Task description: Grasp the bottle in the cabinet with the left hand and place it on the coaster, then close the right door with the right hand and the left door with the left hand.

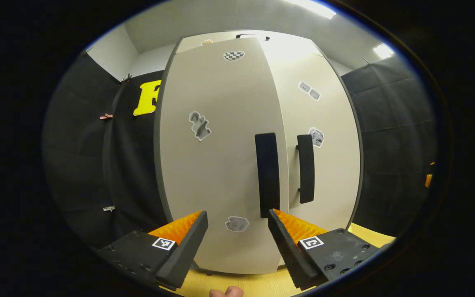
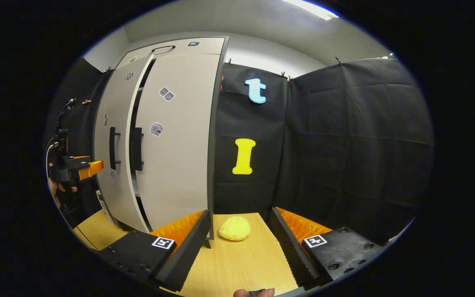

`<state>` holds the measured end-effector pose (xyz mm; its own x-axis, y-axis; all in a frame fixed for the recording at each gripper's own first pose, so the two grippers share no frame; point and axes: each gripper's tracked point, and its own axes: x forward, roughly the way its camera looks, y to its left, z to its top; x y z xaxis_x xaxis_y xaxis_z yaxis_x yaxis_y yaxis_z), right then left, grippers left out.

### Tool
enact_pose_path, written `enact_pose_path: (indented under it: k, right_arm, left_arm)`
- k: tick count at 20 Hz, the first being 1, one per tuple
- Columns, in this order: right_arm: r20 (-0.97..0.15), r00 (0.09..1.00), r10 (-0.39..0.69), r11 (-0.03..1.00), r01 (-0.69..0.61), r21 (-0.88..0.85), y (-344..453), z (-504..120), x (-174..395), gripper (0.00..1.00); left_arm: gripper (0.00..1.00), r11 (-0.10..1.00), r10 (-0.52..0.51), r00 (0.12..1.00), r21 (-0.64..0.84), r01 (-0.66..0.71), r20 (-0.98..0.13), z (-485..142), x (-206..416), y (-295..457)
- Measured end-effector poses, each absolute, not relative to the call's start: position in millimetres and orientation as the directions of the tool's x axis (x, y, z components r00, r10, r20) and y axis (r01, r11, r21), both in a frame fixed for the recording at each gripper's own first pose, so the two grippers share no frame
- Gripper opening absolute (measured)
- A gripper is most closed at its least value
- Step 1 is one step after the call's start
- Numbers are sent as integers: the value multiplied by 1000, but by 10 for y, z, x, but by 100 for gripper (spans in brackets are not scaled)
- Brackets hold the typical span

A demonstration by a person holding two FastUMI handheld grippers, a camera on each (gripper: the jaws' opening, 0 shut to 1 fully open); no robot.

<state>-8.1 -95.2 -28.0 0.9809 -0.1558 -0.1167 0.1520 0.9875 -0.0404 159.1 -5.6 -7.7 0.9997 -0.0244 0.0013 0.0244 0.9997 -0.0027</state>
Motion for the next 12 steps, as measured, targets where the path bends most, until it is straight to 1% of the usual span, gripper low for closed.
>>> enact_pose_path:
  k: [6,12]
  right_arm:
    - [-80,996,-46,999,45,-14,-432,-48,48,98]
    - [-69,997,19,1000,-17,20,-67,77,96,98]
  left_arm:
    - [94,1000,-5,1000,-21,5,-1,30,1011,144]
    - [94,999,24,1000,-28,-25,-16,13,552,380]
